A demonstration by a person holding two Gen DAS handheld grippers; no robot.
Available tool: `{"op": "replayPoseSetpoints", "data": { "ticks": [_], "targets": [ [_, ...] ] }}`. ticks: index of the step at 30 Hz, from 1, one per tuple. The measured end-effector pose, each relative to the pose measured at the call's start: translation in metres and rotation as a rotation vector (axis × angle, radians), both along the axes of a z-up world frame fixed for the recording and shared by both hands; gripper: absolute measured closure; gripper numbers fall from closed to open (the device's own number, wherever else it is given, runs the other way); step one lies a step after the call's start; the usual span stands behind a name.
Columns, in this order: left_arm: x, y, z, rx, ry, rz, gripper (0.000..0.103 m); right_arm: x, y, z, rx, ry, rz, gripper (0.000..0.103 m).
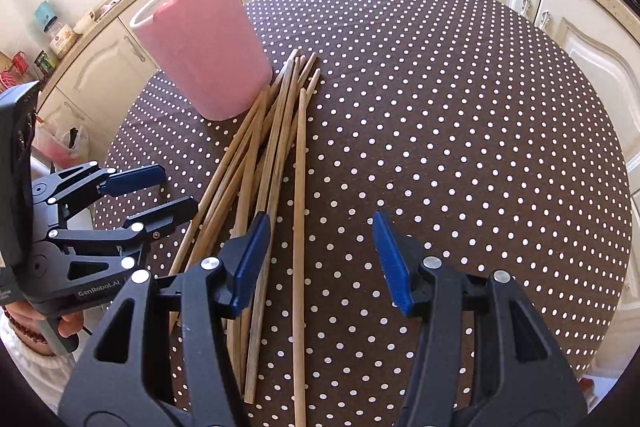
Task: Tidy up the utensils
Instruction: 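Move the right gripper back to the chopstick pile and grasp one, then lift the chopstick with the right gripper and insert it into the pink cup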
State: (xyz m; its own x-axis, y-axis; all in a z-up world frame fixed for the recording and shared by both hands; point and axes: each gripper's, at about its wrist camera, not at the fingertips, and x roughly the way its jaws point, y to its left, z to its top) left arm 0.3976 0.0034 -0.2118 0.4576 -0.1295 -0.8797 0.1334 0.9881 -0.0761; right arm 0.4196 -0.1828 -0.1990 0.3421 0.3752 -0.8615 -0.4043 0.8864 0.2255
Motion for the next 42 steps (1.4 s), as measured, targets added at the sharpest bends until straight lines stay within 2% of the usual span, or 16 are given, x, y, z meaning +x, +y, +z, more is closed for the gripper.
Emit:
{"op": "replayPoseSetpoints", "data": {
  "ticks": [5,9,12,15,18,21,22,23,24,25,27,31,34,42],
  "targets": [
    [0.007,-0.003,0.003,-0.003,0.023,0.014,0.049,0.008,0.007,-0.004,-0.005,0.033,0.004,0.057],
    [0.012,-0.003,0.006,-0.057,0.041,0.005,0.049,0.012,0.014,-0.003,-0.027,0.041,0.02,0.06],
    [0.014,-0.01,0.005,-0.004,0.031,-0.005,0.05,0.016,0.022,-0.004,-0.084,0.039,0.03,0.068],
    [0.02,-0.017,0.006,0.036,0.021,-0.004,0.053,0.022,0.031,-0.003,-0.111,0.048,0.041,0.069],
    [0.027,-0.022,0.005,0.084,0.018,0.012,0.066,0.028,0.045,-0.001,-0.168,0.062,0.063,0.071],
    [0.032,-0.027,0.006,0.086,0.016,0.008,0.071,0.036,0.058,-0.001,-0.24,0.084,0.09,0.074],
    [0.034,-0.028,0.006,0.083,0.014,0.005,0.077,0.039,0.062,-0.001,-0.268,0.091,0.102,0.075],
    [0.035,-0.028,0.007,0.087,0.011,0.008,0.081,0.041,0.066,-0.001,-0.289,0.1,0.109,0.078],
    [0.037,-0.029,0.007,0.087,0.012,0.012,0.091,0.043,0.069,-0.001,-0.302,0.11,0.113,0.083],
    [0.039,-0.029,0.008,0.08,0.016,0.015,0.096,0.045,0.072,-0.001,-0.307,0.117,0.113,0.086],
    [0.041,-0.029,0.009,0.071,0.024,0.011,0.096,0.05,0.074,-0.001,-0.318,0.129,0.11,0.093],
    [0.037,-0.024,0.008,0.069,0.014,-0.002,0.097,0.057,0.07,0.0,-0.3,0.133,0.098,0.097],
    [0.028,-0.015,0.007,0.013,0.005,-0.003,0.098,0.057,0.054,0.003,-0.256,0.113,0.08,0.097],
    [-0.002,-0.017,0.017,-0.028,-0.067,-0.04,0.098,0.041,0.007,0.014,-0.043,0.035,0.022,0.097]
  ]
}}
